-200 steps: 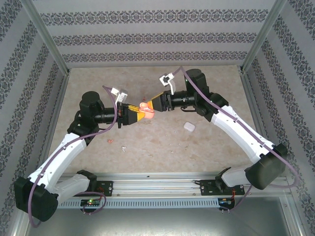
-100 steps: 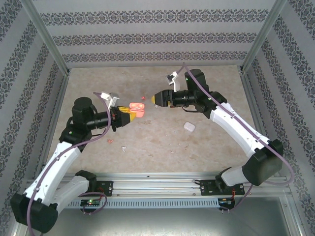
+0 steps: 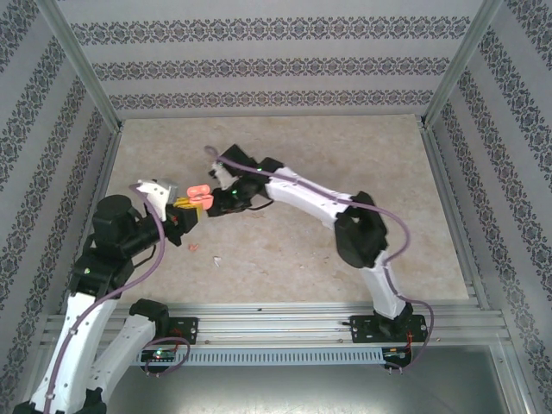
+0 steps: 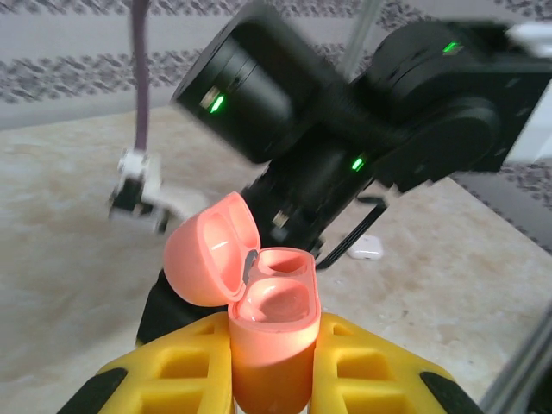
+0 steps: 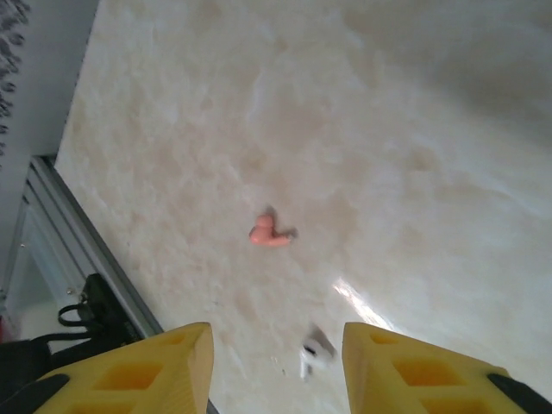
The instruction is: Insert the wireless bluetooth earbuds into the charging case
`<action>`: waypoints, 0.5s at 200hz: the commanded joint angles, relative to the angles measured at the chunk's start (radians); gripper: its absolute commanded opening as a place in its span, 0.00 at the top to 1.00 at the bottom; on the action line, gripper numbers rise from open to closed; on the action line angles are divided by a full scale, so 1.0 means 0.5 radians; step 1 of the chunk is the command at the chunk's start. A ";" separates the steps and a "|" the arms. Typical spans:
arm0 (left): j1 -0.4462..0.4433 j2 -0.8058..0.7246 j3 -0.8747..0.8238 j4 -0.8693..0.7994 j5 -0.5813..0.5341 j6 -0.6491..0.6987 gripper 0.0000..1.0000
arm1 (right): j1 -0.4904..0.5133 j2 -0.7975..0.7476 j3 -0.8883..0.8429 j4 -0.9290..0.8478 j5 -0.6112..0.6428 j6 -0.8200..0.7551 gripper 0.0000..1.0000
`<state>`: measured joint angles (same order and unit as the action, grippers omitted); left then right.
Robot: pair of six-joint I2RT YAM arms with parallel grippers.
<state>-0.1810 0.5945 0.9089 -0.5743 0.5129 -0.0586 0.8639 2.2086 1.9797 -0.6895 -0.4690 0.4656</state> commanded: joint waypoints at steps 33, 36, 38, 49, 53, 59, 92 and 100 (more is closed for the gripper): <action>0.029 -0.285 0.238 -0.432 -0.410 0.180 1.00 | 0.174 0.516 0.722 -0.351 0.210 -0.344 0.61; 0.030 -0.295 0.247 -0.444 -0.427 0.186 1.00 | 0.185 0.532 0.743 -0.354 0.224 -0.356 0.62; 0.030 -0.302 0.252 -0.453 -0.440 0.189 1.00 | 0.192 0.542 0.756 -0.355 0.235 -0.363 0.63; 0.028 -0.336 0.283 -0.492 -0.508 0.200 1.00 | 0.234 0.600 0.822 -0.371 0.295 -0.418 0.65; 0.030 -0.346 0.290 -0.501 -0.525 0.208 1.00 | 0.251 0.620 0.844 -0.378 0.317 -0.438 0.66; 0.029 -0.358 0.299 -0.513 -0.552 0.215 1.00 | 0.272 0.644 0.872 -0.385 0.351 -0.470 0.66; 0.028 -0.389 0.312 -0.537 -0.600 0.228 1.00 | 0.370 0.750 0.967 -0.422 0.497 -0.640 0.62; 0.029 -0.390 0.308 -0.538 -0.597 0.225 1.00 | 0.390 0.767 0.975 -0.422 0.517 -0.676 0.60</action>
<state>-0.1810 0.4091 1.0508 -0.7998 0.2554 0.0273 1.0245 2.5568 2.4222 -0.8581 -0.2886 0.2249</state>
